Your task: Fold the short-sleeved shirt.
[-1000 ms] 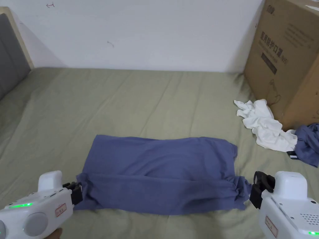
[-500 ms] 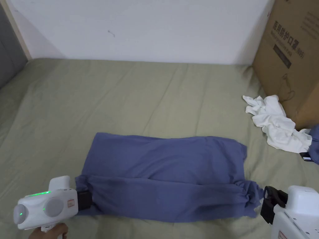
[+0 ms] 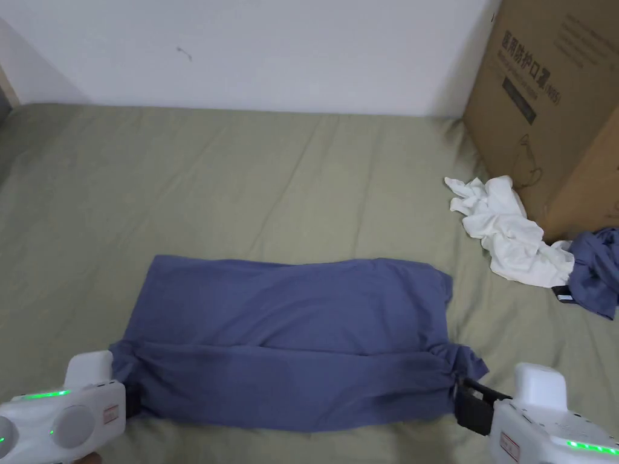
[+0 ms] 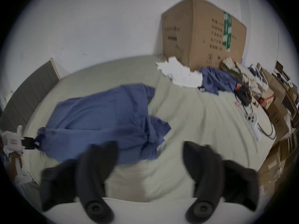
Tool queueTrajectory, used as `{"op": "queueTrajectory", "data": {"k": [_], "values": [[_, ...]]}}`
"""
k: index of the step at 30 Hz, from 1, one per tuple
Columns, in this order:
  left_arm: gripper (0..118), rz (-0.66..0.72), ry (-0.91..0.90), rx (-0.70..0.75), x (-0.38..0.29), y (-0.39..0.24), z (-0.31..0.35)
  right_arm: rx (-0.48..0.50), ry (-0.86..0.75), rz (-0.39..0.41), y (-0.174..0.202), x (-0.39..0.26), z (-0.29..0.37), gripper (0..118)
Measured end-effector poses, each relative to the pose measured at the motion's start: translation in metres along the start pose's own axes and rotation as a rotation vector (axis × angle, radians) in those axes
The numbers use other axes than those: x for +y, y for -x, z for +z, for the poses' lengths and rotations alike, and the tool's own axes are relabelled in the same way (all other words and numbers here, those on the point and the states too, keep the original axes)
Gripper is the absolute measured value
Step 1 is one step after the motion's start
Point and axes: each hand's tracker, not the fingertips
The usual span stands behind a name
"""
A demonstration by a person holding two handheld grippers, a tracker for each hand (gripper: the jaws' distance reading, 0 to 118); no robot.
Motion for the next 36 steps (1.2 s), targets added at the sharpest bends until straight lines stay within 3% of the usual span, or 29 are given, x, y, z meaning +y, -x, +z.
{"op": "queueTrajectory", "data": {"k": [1,2,5,11,18,24,36], "values": [[12,0.004,-0.014,-0.009,0.002,0.000,0.005,-0.008,0.035,-0.015,-0.002,-0.003,-0.013,105],[12,0.009,-0.024,-0.019,0.004,0.000,0.010,-0.008,0.066,-0.029,-0.005,-0.005,-0.024,108],[12,0.022,-0.048,-0.037,0.008,0.003,0.020,-0.004,0.167,-0.064,-0.010,-0.011,-0.058,107],[12,0.035,-0.037,-0.049,0.010,0.007,0.016,-0.017,0.205,-0.082,-0.002,-0.013,-0.088,87],[12,0.064,-0.022,-0.063,0.005,0.010,0.014,0.060,0.212,-0.025,0.012,-0.013,-0.091,15],[12,0.105,-0.037,-0.080,0.001,0.018,0.023,0.113,0.151,-0.095,0.001,-0.011,-0.061,11],[12,0.132,-0.038,-0.109,-0.038,0.045,0.062,0.157,0.134,-0.120,-0.023,-0.044,0.028,11]]}}
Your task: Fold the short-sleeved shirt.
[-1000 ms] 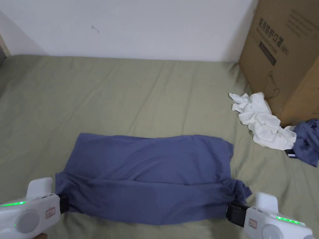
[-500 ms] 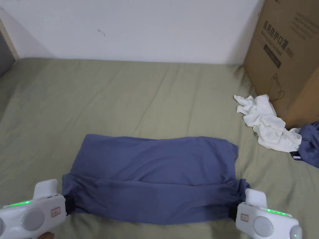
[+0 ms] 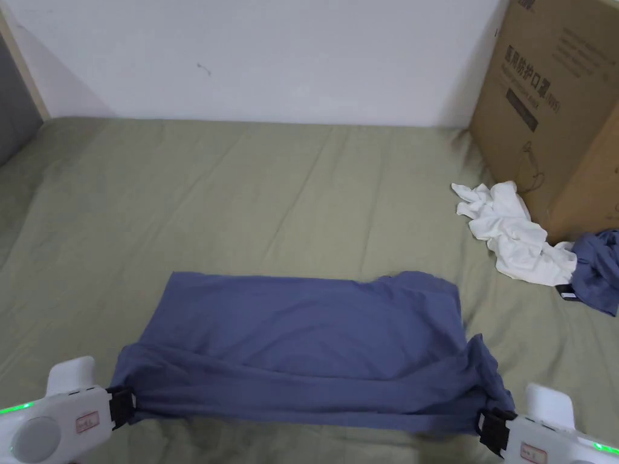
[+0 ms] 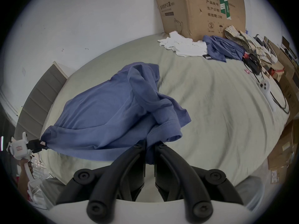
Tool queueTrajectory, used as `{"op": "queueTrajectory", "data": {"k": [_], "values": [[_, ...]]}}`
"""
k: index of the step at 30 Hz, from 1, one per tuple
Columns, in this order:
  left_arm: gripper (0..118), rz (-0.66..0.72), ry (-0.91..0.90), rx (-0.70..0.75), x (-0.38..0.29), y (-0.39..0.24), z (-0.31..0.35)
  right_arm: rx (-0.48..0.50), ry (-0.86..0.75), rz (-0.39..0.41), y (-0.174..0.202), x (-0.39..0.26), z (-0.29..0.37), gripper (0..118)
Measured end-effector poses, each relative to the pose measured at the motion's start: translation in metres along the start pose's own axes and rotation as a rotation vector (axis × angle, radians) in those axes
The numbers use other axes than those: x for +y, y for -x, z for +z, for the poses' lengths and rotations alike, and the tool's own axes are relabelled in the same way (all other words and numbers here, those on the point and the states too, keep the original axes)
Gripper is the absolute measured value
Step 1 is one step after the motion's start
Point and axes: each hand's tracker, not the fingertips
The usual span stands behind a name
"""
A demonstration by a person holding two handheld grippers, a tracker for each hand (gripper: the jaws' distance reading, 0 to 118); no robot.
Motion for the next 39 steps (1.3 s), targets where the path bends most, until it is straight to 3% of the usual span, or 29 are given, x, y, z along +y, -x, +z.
{"op": "queueTrajectory", "data": {"k": [9,14,17,18,19,20,21,22,27,29,35,39], "values": [[12,0.029,0.110,0.045,-0.059,0.017,-0.023,-0.063,0.145,-0.067,-0.018,-0.056,-0.033,12],[15,0.043,0.095,0.056,-0.059,0.014,-0.024,-0.067,0.116,-0.100,-0.014,-0.055,-0.027,17],[24,0.042,0.093,0.058,-0.055,0.013,-0.018,-0.084,0.110,-0.068,-0.008,-0.051,-0.018,25],[34,0.043,0.092,0.061,-0.053,0.009,-0.011,-0.090,0.101,-0.063,-0.007,-0.048,-0.012,33],[53,0.045,0.088,0.060,-0.050,0.007,-0.006,-0.081,0.085,-0.063,-0.007,-0.045,-0.008,51],[78,0.049,0.079,0.054,-0.048,0.004,0.001,-0.070,0.064,-0.065,-0.005,-0.040,-0.001,81],[81,0.051,0.031,0.030,-0.044,0.002,0.009,-0.056,0.037,-0.065,-0.002,-0.035,0.007,96],[81,0.056,-0.005,0.012,-0.039,-0.001,0.018,-0.036,-0.006,-0.061,0.001,-0.029,0.018,102],[109,0.026,-0.174,-0.050,-0.012,-0.024,0.059,0.022,-0.186,-0.005,0.023,0.008,0.064,117],[118,-0.004,-0.249,-0.061,-0.001,-0.036,0.076,0.048,-0.284,0.016,0.033,0.022,0.083,118],[118,-0.081,-0.437,-0.063,0.025,-0.071,0.117,0.079,-0.462,0.090,0.065,0.051,0.121,118],[118,-0.120,-0.537,-0.039,0.030,-0.090,0.126,0.034,-0.553,0.175,0.086,0.055,0.131,118]]}}
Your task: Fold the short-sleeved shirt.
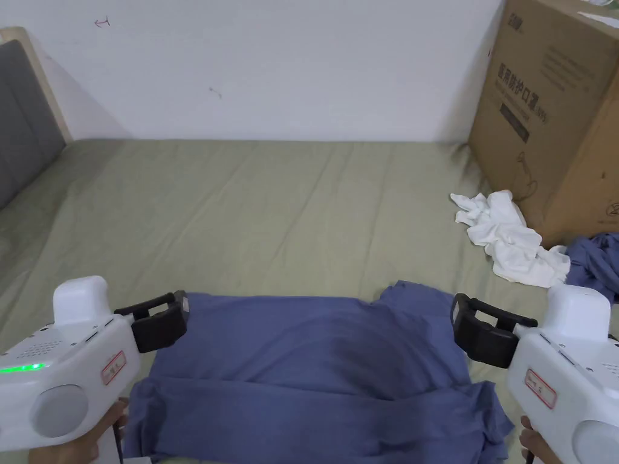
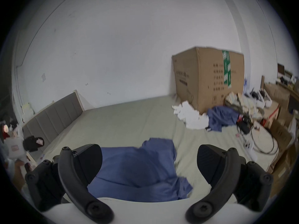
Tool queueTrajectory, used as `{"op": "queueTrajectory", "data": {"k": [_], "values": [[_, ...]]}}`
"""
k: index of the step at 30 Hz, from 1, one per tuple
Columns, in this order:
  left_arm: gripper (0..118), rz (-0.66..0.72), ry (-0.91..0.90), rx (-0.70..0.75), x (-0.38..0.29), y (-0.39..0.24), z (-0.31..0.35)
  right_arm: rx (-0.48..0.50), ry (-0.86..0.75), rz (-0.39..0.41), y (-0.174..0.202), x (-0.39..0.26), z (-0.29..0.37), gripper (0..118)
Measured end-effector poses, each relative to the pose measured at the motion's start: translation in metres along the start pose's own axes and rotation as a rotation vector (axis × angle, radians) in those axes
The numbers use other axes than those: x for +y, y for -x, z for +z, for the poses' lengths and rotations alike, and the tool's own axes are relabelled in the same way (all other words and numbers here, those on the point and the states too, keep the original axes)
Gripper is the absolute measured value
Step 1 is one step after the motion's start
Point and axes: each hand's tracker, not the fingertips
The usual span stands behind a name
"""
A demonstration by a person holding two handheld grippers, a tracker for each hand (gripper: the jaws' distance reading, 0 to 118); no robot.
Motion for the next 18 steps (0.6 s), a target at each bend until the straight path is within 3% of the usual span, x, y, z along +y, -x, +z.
{"op": "queueTrajectory", "data": {"k": [1,2,4,5,6,7,8,9,10,11,18], "values": [[118,-0.004,-0.029,0.009,0.000,-0.004,0.001,-0.018,-0.008,0.017,0.005,0.001,0.001,115],[118,-0.007,-0.036,0.003,0.000,-0.008,0.003,-0.038,-0.017,0.028,0.010,0.002,0.002,105],[111,-0.020,-0.059,-0.002,-0.001,-0.014,0.004,-0.034,-0.072,0.040,0.015,0.001,0.005,66],[92,-0.038,-0.079,-0.008,-0.002,-0.017,0.006,-0.040,-0.077,0.041,0.017,0.001,0.005,35],[67,-0.055,-0.102,-0.009,-0.003,-0.019,0.007,-0.046,-0.081,0.041,0.020,0.000,0.005,17],[67,-0.064,-0.105,-0.006,-0.005,-0.021,0.007,-0.052,-0.087,0.046,0.021,0.000,0.003,17],[57,-0.068,-0.102,-0.008,-0.006,-0.022,0.005,-0.049,-0.095,0.048,0.021,-0.002,0.001,14],[36,-0.071,-0.092,-0.019,-0.006,-0.023,0.003,-0.045,-0.101,0.050,0.021,-0.003,0.000,12],[7,-0.063,-0.068,-0.047,-0.006,-0.023,-0.001,-0.032,-0.096,0.053,0.021,-0.003,-0.003,8],[5,-0.038,-0.061,-0.071,-0.008,-0.021,-0.004,-0.034,-0.095,0.051,0.023,-0.004,-0.006,3],[5,-0.001,0.009,-0.090,-0.006,-0.012,-0.042,-0.050,-0.064,0.056,0.022,-0.003,-0.030,2]]}}
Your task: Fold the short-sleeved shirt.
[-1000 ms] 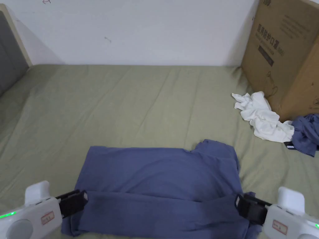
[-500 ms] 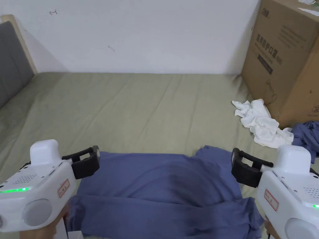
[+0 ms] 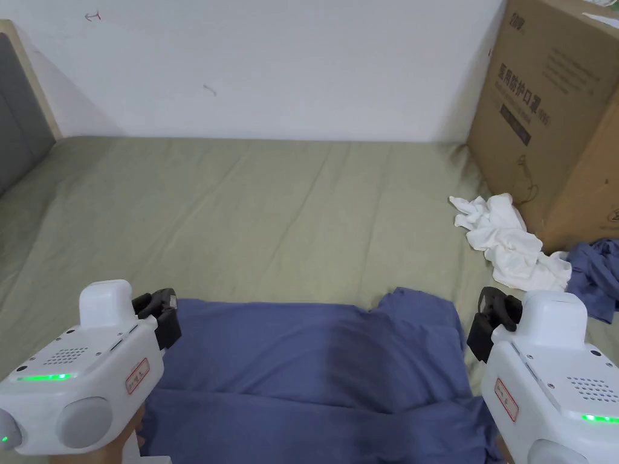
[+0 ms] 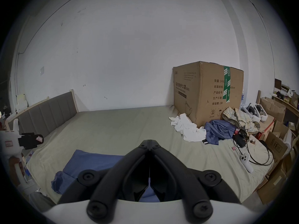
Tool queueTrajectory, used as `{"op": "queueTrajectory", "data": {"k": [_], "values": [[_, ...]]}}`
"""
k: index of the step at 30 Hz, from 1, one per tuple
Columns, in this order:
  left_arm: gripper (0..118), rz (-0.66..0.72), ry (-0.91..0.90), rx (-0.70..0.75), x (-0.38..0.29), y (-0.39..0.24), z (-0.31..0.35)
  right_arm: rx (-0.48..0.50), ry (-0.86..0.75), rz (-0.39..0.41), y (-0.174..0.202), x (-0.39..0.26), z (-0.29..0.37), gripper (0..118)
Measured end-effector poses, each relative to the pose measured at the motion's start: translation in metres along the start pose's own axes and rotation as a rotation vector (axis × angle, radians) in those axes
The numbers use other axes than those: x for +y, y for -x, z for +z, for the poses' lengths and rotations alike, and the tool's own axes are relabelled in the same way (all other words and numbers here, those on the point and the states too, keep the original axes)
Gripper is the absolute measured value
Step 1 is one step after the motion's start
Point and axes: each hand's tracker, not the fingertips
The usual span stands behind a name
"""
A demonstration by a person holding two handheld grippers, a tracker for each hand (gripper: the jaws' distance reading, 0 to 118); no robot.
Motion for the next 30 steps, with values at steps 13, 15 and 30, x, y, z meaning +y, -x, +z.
{"op": "queueTrajectory", "data": {"k": [13,15,30], "values": [[12,0.077,0.391,0.044,0.009,0.069,-0.191,-0.027,0.111,-0.002,-0.011,-0.010,-0.073,2],[58,0.099,0.443,0.062,0.008,0.078,-0.219,-0.034,0.129,0.004,-0.013,-0.014,-0.082,2],[92,0.043,0.646,0.167,-0.026,0.086,-0.301,-0.076,0.231,0.001,-0.031,-0.037,-0.119,2]]}}
